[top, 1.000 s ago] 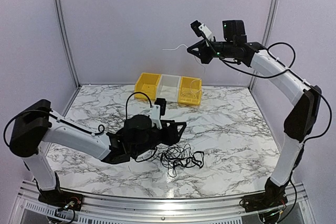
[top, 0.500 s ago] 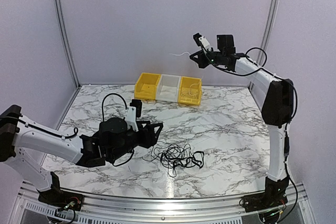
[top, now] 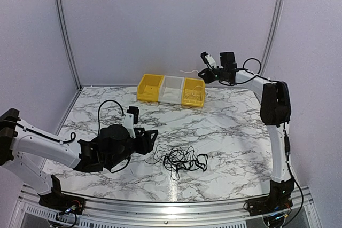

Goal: Untangle the cables

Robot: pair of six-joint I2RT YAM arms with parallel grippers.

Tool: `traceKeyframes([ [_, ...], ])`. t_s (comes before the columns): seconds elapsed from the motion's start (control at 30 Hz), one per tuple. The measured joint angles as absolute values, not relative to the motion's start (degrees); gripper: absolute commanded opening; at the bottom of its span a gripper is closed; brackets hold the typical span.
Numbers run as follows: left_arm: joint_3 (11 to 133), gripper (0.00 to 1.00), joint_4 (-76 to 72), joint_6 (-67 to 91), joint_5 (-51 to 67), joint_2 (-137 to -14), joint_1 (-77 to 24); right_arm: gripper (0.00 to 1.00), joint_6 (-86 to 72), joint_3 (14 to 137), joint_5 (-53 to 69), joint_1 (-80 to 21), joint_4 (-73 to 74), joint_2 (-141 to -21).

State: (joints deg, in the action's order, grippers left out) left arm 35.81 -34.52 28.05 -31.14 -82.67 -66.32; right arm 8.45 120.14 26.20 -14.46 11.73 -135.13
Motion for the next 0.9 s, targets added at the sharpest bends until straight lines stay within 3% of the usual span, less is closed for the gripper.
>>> traceKeyframes([
  [0.37, 35.8, 0.64, -34.2, 28.1, -31.1, -83.7, -66.3, 0.0, 5.5, 112.0, 18.5, -14.5, 12.5, -133.4],
  [0.6, 35.8, 0.64, -34.0, 29.1, -30.9, -84.2, -66.3, 0.0, 11.2, 118.2, 12.4, -15.8, 20.3, -133.7],
  [0.9, 35.7, 0.64, -33.9, 29.5, -30.9, -84.2, -66.3, 0.0, 23.2, 122.0, -4.8, -22.1, 24.3, -135.3],
])
